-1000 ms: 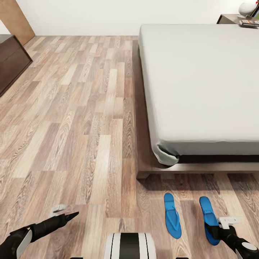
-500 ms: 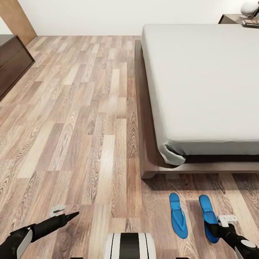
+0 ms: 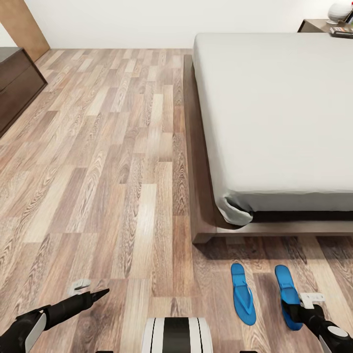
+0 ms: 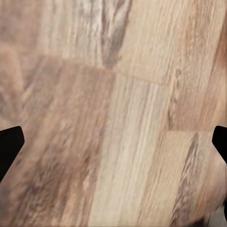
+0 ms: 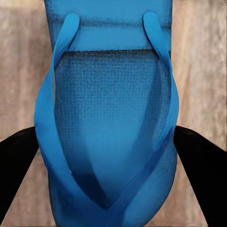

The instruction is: In the bedroom, move the book from the bed onto either nightstand, and place the two sandals side by side next to the bed.

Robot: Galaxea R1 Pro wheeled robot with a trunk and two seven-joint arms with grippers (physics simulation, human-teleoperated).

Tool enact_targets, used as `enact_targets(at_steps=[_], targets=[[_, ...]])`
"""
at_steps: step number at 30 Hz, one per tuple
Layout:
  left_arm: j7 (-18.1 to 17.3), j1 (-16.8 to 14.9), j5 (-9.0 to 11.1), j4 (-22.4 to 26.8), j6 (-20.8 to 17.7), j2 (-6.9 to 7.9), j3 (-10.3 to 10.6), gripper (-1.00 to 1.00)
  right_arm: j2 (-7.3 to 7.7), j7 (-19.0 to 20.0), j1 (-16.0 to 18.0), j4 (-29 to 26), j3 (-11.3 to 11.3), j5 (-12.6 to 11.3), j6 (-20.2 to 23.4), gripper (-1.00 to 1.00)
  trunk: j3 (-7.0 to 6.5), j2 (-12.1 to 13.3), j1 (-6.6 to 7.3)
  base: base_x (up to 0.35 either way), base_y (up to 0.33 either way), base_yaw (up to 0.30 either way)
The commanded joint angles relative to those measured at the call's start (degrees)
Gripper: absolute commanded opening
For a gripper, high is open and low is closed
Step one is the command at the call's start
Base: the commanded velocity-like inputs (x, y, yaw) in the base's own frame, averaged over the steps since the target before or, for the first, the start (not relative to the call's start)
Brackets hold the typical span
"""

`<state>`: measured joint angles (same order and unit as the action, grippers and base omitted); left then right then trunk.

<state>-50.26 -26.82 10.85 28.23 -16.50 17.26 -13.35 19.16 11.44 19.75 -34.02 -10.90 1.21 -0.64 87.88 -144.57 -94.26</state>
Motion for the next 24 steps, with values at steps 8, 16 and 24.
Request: enact_targets(at_steps=[8,16,24], targets=[[0.1,0.0,0.3,0.0,-0.6,-0.44,-0.1,1.0,-0.19,-7.6,0.1,0.0,-0.3,0.2,0.1,-1.0,0.03,0.0,0.01,0.0,0.0,0.0],[0.1,0.0,0.3,0.0,-0.6,-0.9,-0.1,1.0,-0.24,-8.0,5.5,-0.1,-0.2,0.4,6.3,-1.0,0.03,0.0,0.01,0.0,0.0,0.0],[0.1,0.0,0.3,0.0,-0.6,-0.91,-0.2,1.0,-0.25,-7.9,5.9,0.0,-0.1,0.5,9.2,-1.0,0.03,0.0,0.01,0.0,0.0,0.0]])
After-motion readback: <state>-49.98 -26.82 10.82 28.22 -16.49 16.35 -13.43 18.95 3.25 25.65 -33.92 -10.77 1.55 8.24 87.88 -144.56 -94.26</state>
